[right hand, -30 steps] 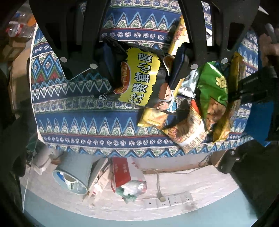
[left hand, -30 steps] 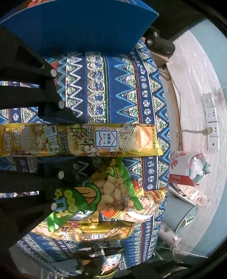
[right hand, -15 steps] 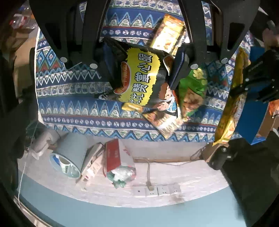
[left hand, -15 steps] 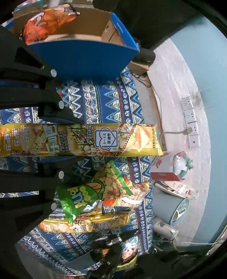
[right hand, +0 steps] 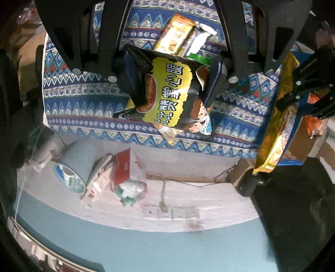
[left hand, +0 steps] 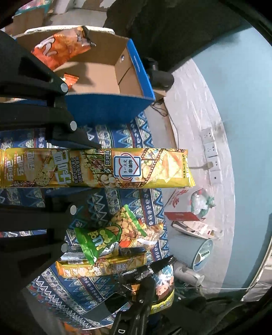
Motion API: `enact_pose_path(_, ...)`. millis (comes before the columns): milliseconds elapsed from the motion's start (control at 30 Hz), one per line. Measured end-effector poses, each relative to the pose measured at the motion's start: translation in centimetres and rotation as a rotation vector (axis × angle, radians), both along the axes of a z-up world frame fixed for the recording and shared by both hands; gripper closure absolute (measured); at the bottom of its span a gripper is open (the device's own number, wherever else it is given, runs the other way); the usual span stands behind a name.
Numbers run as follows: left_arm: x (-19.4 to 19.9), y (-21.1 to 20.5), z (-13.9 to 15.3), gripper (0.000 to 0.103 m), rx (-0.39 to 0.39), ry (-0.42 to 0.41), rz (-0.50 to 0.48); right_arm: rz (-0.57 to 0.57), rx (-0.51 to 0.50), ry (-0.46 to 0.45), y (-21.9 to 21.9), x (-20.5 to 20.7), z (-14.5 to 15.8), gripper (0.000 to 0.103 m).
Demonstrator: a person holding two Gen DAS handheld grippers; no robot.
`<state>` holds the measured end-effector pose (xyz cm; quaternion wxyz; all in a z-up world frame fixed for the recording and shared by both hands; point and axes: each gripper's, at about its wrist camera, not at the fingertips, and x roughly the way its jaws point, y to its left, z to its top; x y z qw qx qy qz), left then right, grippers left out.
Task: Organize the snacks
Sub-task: 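Carry the yellow biscuit pack with the left gripper to the box while the right carries the black-yellow bag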
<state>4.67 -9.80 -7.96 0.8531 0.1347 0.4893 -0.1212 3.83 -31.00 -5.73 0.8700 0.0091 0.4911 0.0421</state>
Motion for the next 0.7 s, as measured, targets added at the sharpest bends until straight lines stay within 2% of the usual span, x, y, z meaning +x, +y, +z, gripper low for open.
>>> enact_pose_path(167,-0.3,1.6,0.9,0.071,-0.004,-0.015,0.018,0.043,-0.005,-0.025,2.4,0.4,1.2,0.046)
enact_pose_path(500,-0.9,5.0,3.5,0.071,0.011,-0.105,0.048,0.104,0.004,-0.047,6.8,1.5,2.4,0.046)
enact_pose_path(700,-1.1,7.8,4.8,0.071,-0.029,-0.113,0.073,0.148,0.005,-0.063,10.0,2.4,3.1,0.046)
